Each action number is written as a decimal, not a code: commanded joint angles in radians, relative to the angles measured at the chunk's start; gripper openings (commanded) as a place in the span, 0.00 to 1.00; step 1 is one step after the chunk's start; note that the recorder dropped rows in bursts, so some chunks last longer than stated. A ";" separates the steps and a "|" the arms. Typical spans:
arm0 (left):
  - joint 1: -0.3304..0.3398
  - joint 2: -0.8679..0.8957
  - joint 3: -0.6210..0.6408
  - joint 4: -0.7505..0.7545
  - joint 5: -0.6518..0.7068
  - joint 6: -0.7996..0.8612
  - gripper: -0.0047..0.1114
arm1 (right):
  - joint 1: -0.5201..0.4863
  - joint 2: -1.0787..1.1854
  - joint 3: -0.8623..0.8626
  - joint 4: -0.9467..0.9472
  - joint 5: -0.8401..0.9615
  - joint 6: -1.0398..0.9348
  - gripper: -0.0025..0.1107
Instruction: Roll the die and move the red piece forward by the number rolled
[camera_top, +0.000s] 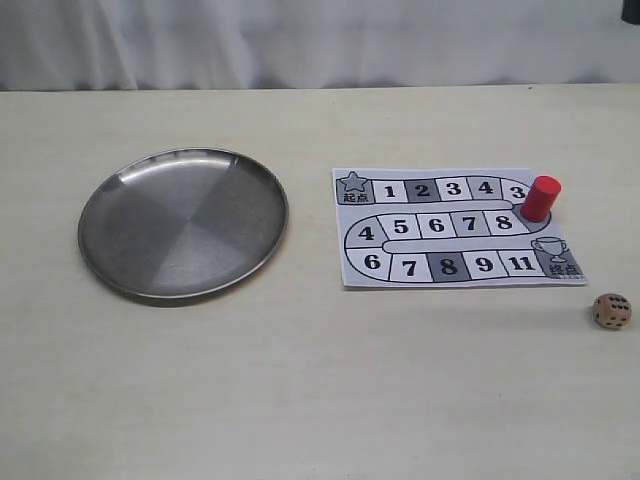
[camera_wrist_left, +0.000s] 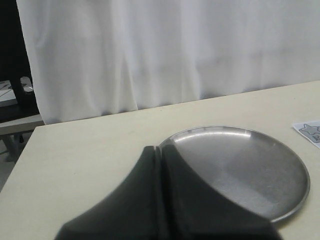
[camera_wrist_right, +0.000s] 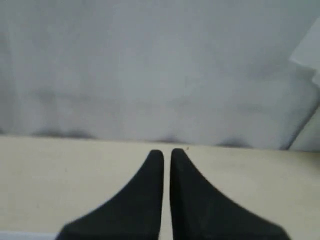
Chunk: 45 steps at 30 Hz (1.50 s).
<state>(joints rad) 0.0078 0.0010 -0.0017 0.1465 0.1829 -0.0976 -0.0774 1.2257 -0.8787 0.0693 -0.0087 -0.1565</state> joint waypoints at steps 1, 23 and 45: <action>-0.008 -0.001 0.002 -0.002 -0.010 -0.001 0.04 | -0.001 -0.187 0.318 0.064 -0.376 0.043 0.06; -0.008 -0.001 0.002 -0.002 -0.010 -0.001 0.04 | -0.001 -0.946 0.879 -0.159 0.059 0.336 0.06; -0.008 -0.001 0.002 -0.002 -0.010 -0.001 0.04 | -0.001 -0.946 0.879 -0.035 0.055 0.336 0.06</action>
<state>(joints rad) 0.0078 0.0010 -0.0017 0.1465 0.1829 -0.0976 -0.0774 0.2875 -0.0017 0.0320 0.0425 0.1746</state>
